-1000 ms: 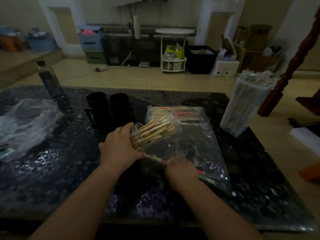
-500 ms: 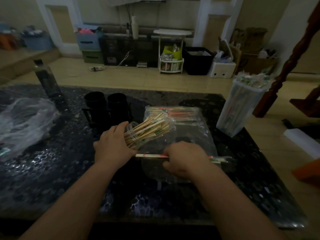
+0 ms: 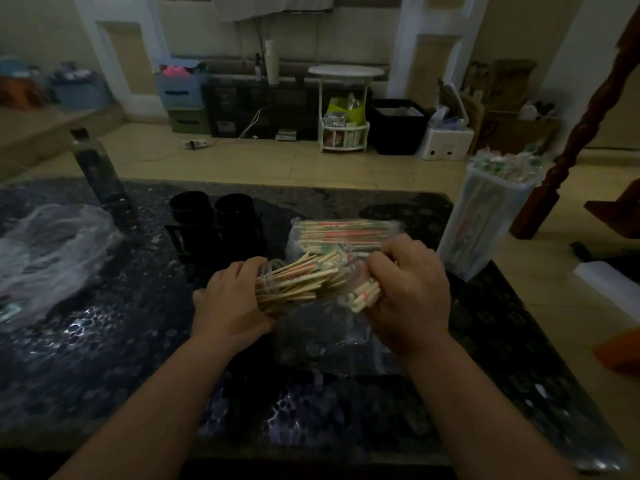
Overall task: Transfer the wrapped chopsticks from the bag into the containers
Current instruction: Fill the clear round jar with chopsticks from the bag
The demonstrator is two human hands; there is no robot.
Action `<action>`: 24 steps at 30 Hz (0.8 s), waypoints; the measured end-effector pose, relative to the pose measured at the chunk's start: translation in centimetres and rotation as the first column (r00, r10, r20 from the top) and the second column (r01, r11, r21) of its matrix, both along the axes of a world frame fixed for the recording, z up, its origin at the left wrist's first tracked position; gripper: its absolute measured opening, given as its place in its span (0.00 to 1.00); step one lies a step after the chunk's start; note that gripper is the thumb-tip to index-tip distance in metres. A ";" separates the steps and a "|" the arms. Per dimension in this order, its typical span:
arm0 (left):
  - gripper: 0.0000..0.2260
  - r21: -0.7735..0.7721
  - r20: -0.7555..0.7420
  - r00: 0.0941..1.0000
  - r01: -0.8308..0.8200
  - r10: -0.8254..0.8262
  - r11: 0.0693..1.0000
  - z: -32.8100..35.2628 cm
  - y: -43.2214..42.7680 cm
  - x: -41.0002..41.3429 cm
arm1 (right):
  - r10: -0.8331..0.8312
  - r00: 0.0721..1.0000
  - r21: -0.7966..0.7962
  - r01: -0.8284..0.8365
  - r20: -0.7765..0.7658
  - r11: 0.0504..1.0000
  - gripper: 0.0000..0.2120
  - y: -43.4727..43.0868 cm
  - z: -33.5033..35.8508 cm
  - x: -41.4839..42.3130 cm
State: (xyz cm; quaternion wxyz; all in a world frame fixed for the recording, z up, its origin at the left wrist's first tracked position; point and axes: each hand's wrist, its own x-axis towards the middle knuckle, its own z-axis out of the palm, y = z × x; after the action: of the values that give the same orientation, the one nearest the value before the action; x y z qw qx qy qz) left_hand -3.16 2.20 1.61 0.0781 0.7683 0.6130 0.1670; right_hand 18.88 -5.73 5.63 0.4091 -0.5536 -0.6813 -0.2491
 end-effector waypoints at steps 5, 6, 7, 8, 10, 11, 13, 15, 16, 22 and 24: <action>0.41 -0.034 -0.019 1.000 0.012 -0.012 0.999 0.1 0.5 0.3 | -0.003 0.999 -0.142 -0.003 -0.041 0.990 0.16 1.5 -0.6 -0.1; 0.41 -0.036 -0.030 0.999 0.012 -0.013 0.999 0.1 0.5 0.3 | -0.015 0.997 -0.164 0.002 -0.074 0.986 0.16 1.9 -0.8 -0.2; 0.42 -0.034 -0.042 0.999 0.013 -0.014 0.999 0.1 0.6 0.4 | -0.014 0.990 -0.166 -0.009 -0.137 0.986 0.16 2.1 -0.8 -0.3; 0.42 -0.026 -0.053 0.998 0.017 -0.018 1.000 0.0 0.6 0.4 | 0.008 0.975 -0.136 -0.039 -0.222 0.990 0.15 2.2 -0.7 -0.5; 0.42 -0.006 -0.062 0.998 0.032 -0.032 0.999 -0.1 0.6 0.4 | 0.075 0.919 -0.029 -0.093 -0.387 0.995 0.13 2.3 -0.2 -0.7; 0.41 0.002 -0.060 0.997 0.038 -0.038 0.999 -0.2 0.7 0.4 | 0.100 0.889 0.025 -0.100 -0.448 0.995 0.11 2.4 0.1 -0.8; 0.41 0.003 -0.051 0.998 0.036 -0.036 0.999 -0.3 0.8 0.4 | 0.174 0.790 0.091 -0.149 -0.588 0.985 0.09 2.7 0.7 -1.1; 0.41 -0.009 -0.044 0.999 0.028 -0.029 1.000 -0.2 0.8 0.5 | 0.235 0.546 0.107 -0.257 -0.804 0.961 0.13 2.8 1.0 -1.7; 0.41 -0.013 -0.040 0.999 0.024 -0.025 1.000 -0.2 0.8 0.5 | 0.225 0.425 0.103 -0.292 -0.877 0.951 0.15 2.7 1.0 -2.0; 0.42 0.017 -0.011 1.000 0.012 -0.012 1.000 -0.2 0.6 0.7 | 0.116 0.337 -0.014 -0.360 -0.934 0.933 0.18 2.5 0.3 -2.2; 0.42 0.033 -0.013 1.000 0.014 -0.013 0.999 -0.2 0.6 0.8 | 0.102 0.295 -0.026 -0.399 -0.950 0.917 0.17 2.4 0.2 -2.4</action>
State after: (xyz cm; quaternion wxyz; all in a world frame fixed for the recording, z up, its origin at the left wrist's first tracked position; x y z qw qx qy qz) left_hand -2.39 2.77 1.42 0.0623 0.7746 0.6055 0.1717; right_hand 16.47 -3.38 5.80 0.6823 -0.5280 -0.4264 0.2719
